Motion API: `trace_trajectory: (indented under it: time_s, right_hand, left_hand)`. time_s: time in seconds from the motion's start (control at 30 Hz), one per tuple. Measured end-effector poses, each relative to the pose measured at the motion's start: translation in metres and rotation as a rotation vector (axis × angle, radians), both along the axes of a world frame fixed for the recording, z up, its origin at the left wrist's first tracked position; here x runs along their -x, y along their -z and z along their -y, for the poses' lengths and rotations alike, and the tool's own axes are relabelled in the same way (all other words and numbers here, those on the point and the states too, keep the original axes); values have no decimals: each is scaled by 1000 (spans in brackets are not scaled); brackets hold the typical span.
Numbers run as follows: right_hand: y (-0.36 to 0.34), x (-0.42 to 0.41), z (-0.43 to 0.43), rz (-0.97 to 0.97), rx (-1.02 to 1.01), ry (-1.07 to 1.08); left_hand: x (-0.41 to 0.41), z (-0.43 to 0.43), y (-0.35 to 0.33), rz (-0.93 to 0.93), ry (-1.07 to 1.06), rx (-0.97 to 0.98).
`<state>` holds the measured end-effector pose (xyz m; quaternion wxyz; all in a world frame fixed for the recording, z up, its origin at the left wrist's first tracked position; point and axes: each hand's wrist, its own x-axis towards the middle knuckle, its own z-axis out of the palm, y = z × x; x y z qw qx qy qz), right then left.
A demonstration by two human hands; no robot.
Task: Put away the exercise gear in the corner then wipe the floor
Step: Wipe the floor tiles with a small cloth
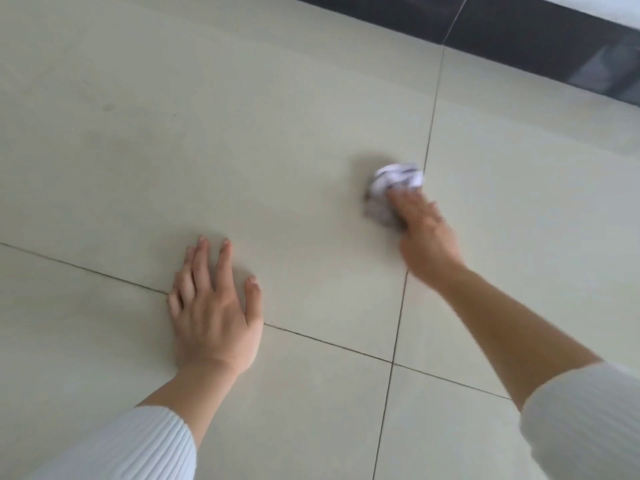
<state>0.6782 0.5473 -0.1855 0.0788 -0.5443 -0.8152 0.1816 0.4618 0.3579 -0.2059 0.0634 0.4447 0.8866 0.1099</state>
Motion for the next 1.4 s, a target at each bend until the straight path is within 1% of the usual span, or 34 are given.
trace_trajectory:
  time_s: [0.07,0.1,0.17,0.2,0.27,0.37,0.43,0.5,0.57,0.6,0.63,0.67,0.77,0.8,0.87,0.93,0.97,1.07,1.2,1.3,1.4]
  right_hand:
    - [-2,-5,-29,65,42,233]
    - [-3,-1,-44,80,51,316]
    - [-3,16,-70,87,69,423]
    - [-2,28,-81,88,82,442]
    - [-1,56,-97,78,93,395]
    - [-2,99,-93,31,80,184]
    - [-3,122,-70,-15,76,-22]
    - [-4,130,-39,-73,69,-271]
    - [-5,114,-19,-92,84,-500]
    - [-2,99,-19,-81,83,-568]
    - [-2,83,-25,-70,71,-577]
    - [-2,69,-36,-63,56,-504]
    - [-1,51,-83,-30,39,-42]
    - [-2,59,-95,3,51,61]
    - [-3,89,-111,41,72,154]
    - [-2,122,-117,13,78,148]
    - [-2,135,-115,-12,77,103]
    - [-2,160,-87,-87,85,-107]
    - [4,156,-35,-180,94,-306]
    - [8,132,9,-232,111,-344]
    - [6,107,56,-263,112,-293]
  left_hand:
    - [-1,0,0,1,-5,10]
    - [-1,-1,0,0,-7,12]
    - [-1,-2,1,-10,-10,14]
    - [-1,-1,2,-17,-11,15]
    - [-1,-1,2,-29,-13,13]
    - [-1,-1,2,-33,-22,14]
    - [-2,-1,0,-27,-29,28]
    - [-2,-1,-1,-22,-27,39]
    - [-1,-2,-2,-20,-27,46]
    - [-1,-1,-2,-21,-29,49]
    - [-1,-1,-2,-21,-29,53]
    - [-1,0,-2,-20,-29,56]
    - [0,-2,-2,-17,-27,57]
    - [0,-2,-2,-21,-27,56]
    - [0,-2,-2,-31,-23,47]
    - [0,-1,0,-46,-11,43]
    - [0,0,0,-50,-5,43]
    - [2,0,0,-43,6,40]
    - [1,-1,2,-36,17,34]
    - [1,-1,3,-15,22,23]
    - [1,-1,6,11,39,3]
